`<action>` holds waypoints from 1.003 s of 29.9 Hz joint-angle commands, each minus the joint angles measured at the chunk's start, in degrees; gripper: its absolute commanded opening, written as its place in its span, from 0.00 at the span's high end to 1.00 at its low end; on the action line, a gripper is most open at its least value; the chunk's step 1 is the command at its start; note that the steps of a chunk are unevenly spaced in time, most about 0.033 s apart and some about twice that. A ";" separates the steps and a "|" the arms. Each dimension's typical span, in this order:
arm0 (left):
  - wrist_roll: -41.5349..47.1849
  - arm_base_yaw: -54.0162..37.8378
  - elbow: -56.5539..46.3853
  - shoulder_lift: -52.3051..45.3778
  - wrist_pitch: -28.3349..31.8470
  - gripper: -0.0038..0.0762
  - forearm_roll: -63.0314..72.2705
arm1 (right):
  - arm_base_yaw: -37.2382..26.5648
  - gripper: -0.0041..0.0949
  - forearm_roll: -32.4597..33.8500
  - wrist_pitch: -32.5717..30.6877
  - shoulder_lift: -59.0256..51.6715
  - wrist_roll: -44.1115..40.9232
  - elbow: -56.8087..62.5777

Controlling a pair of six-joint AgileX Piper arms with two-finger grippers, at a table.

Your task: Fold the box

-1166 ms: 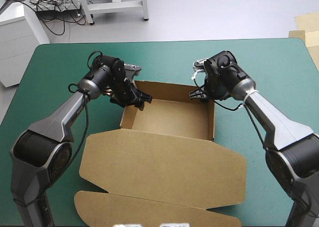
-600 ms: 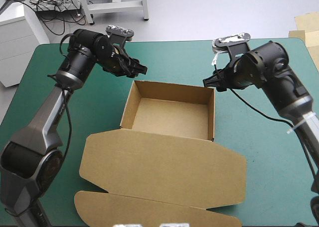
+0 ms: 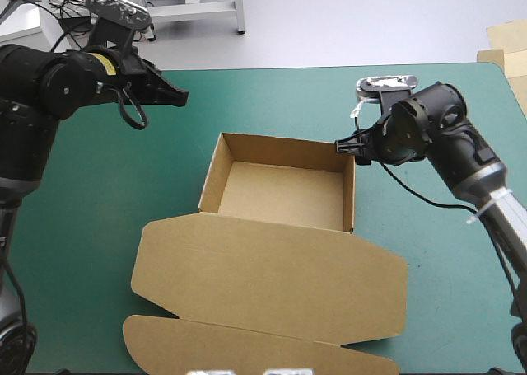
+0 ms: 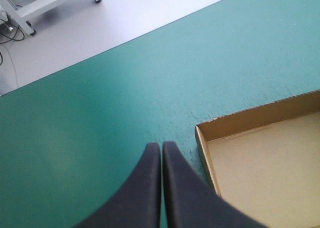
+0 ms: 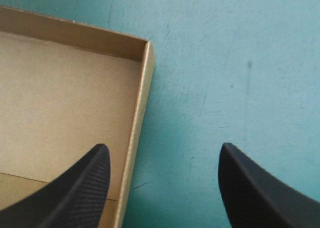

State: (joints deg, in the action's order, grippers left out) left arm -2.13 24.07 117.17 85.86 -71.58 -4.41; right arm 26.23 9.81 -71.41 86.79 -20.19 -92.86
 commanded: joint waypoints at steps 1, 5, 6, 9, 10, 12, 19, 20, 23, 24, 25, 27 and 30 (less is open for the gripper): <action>-0.06 0.15 -0.32 -4.85 -1.93 0.96 0.41 | 0.00 0.38 -1.95 -0.41 1.55 -0.55 -1.09; -0.06 0.15 -8.27 -9.40 -1.93 0.96 -0.27 | 0.00 0.38 -3.47 -0.41 5.73 -0.55 -1.09; -0.06 0.15 -11.81 -11.13 -1.81 0.96 -0.77 | 0.00 0.38 -4.20 -0.41 6.68 -0.55 -1.09; 0.10 0.15 -20.59 -15.65 -0.18 0.96 -1.36 | 0.00 0.38 -5.40 -0.41 9.05 -0.55 -1.09; 0.10 0.15 -23.69 -17.06 0.47 0.96 -1.36 | 0.00 0.38 -6.07 -0.41 9.81 -0.55 -1.09; 0.33 0.15 -29.51 -20.62 1.02 0.96 -1.24 | 0.00 0.38 -6.79 -0.41 11.18 -0.55 -1.09; 0.58 0.15 -47.27 -32.82 1.73 0.96 -0.65 | 0.00 0.38 -7.40 -0.41 14.59 -0.55 -1.05; 0.69 0.15 -49.98 -34.77 1.98 0.96 -0.65 | 0.00 0.38 -7.40 -0.41 14.93 -0.55 -1.05; 2.67 0.15 -57.56 -40.56 2.89 0.96 -0.50 | 0.00 0.39 -7.27 -0.41 15.17 -0.55 -1.05; 3.73 0.15 -60.22 -42.47 3.12 0.96 -0.50 | 0.00 0.43 -7.12 -0.41 15.17 -0.55 -1.05; 4.89 0.15 -62.81 -44.33 3.37 0.96 -0.50 | 0.00 0.48 -6.80 -0.41 15.17 -0.55 -1.05; 6.22 0.15 -67.21 -47.61 3.48 0.96 -0.50 | 0.00 0.62 -6.55 -0.41 15.17 -0.34 -1.05; 6.36 0.15 -73.39 -52.61 3.63 0.96 -0.50 | -0.05 0.89 -6.55 -0.41 15.41 -0.34 -1.05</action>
State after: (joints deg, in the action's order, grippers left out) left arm 3.02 24.07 46.54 36.54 -70.94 -4.73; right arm 26.23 2.42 -70.61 104.55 -20.82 -92.49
